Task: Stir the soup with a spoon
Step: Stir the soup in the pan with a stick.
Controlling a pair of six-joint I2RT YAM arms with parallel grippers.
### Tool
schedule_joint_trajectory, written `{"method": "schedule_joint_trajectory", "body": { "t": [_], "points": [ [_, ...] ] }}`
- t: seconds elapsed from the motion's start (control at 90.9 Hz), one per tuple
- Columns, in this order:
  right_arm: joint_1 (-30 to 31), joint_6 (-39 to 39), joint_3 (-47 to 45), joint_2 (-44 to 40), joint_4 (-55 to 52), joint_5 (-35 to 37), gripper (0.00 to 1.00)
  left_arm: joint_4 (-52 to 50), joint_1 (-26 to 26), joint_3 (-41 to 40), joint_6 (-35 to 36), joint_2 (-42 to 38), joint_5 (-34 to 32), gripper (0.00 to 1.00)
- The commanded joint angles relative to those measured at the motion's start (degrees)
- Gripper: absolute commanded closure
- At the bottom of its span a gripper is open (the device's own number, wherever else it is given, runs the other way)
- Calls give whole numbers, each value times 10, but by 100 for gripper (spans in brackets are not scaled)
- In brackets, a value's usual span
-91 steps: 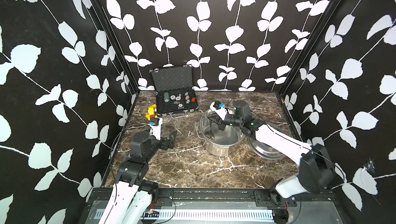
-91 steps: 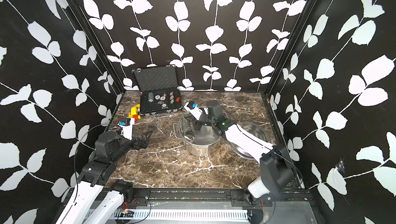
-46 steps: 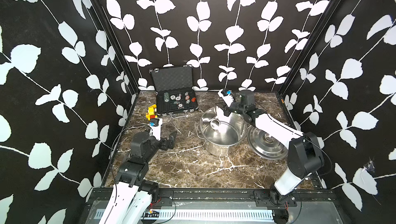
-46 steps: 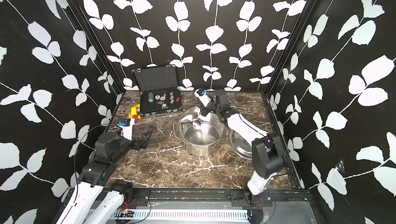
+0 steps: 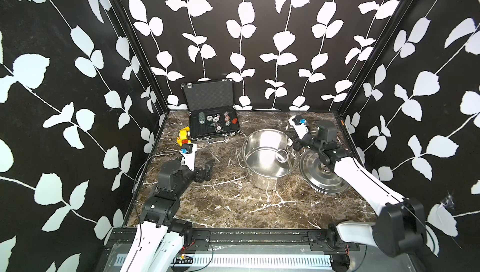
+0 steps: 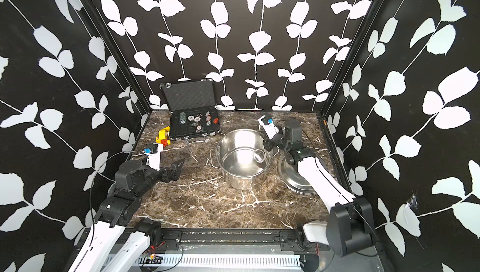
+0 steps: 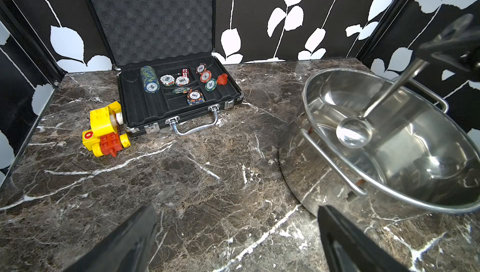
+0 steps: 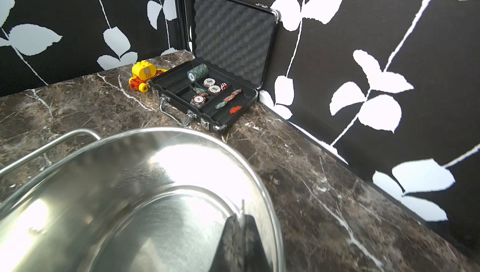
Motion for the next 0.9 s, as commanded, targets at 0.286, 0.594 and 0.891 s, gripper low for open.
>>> {"method": "schedule_joint_trajectory", "body": {
  "t": [0.286,0.594,0.891],
  "points": [
    [22,13,-94,-148,-62,-25,100,16,-1,-7,4,-3,3,1],
    [133,11,-108,-179,-58,8,100,15,-1,-6,5,-4,5,1],
    [270,-25,4,-21,-7,31,100,11,-1,-7,3,-13,3,1]
  ]
}}
